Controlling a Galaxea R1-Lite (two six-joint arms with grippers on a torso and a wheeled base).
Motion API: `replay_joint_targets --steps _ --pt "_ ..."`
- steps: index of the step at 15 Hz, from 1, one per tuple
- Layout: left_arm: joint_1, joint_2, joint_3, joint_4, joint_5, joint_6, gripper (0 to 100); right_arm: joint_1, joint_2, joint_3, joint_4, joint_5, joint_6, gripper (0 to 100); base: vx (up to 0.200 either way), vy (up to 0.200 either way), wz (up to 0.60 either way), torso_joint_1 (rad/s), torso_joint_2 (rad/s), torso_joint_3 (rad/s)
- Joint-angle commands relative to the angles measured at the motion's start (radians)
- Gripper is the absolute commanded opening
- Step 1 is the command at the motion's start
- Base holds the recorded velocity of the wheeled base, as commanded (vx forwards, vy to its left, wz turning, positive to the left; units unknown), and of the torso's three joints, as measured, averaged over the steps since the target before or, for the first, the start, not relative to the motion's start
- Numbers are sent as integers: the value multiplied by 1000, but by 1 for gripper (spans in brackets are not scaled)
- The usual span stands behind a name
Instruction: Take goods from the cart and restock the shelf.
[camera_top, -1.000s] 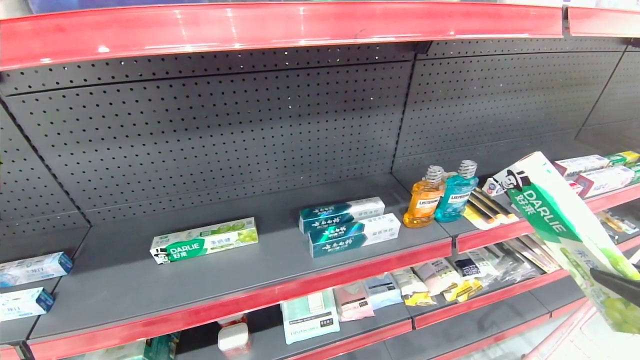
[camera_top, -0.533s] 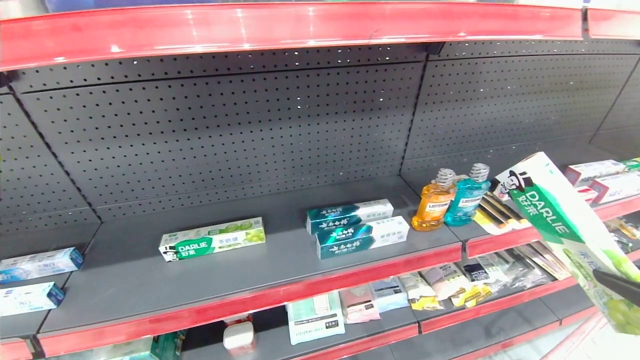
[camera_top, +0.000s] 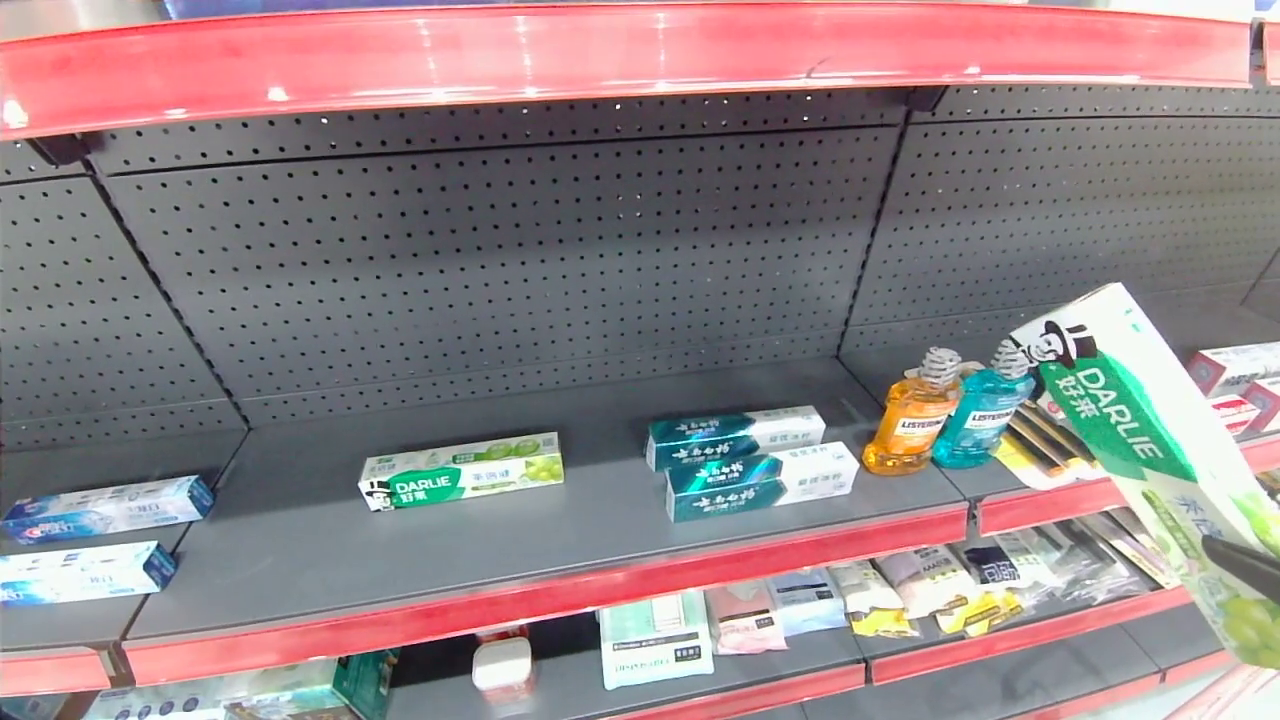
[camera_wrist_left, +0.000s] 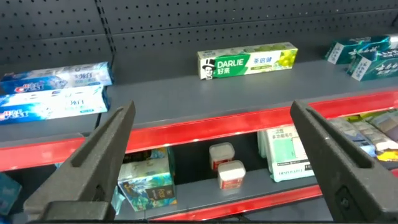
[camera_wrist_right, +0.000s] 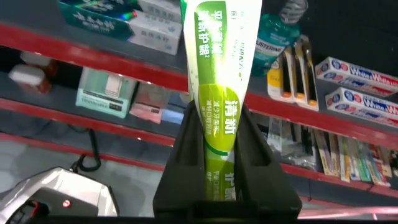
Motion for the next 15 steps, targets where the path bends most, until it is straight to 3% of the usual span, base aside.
replay_joint_targets --steps 1,4,7,8,9,13,15 --pt "0 1 0 0 -8 12 100 -1 -96 31 -5 55 0 0 0 0 0 0 0 0" --pt "2 1 -3 3 33 8 100 -1 -182 71 -5 105 4 0 0 0 0 0 0 0" --pt "-2 14 -48 14 31 -14 100 -3 -176 14 -5 102 61 0 0 0 0 0 0 0" --pt "-17 208 -249 38 27 -120 100 -1 -171 -10 -2 101 61 0 0 0 0 0 0 0" --pt "-23 340 -354 53 25 -233 100 -1 -159 -18 -2 101 61 0 0 0 0 0 0 0" --pt "-11 696 -403 44 53 -233 100 -3 -145 -29 -4 98 55 0 0 0 0 0 0 0" --pt "14 994 -503 30 97 -235 100 -4 -116 -70 -4 82 55 0 0 0 0 0 0 0"
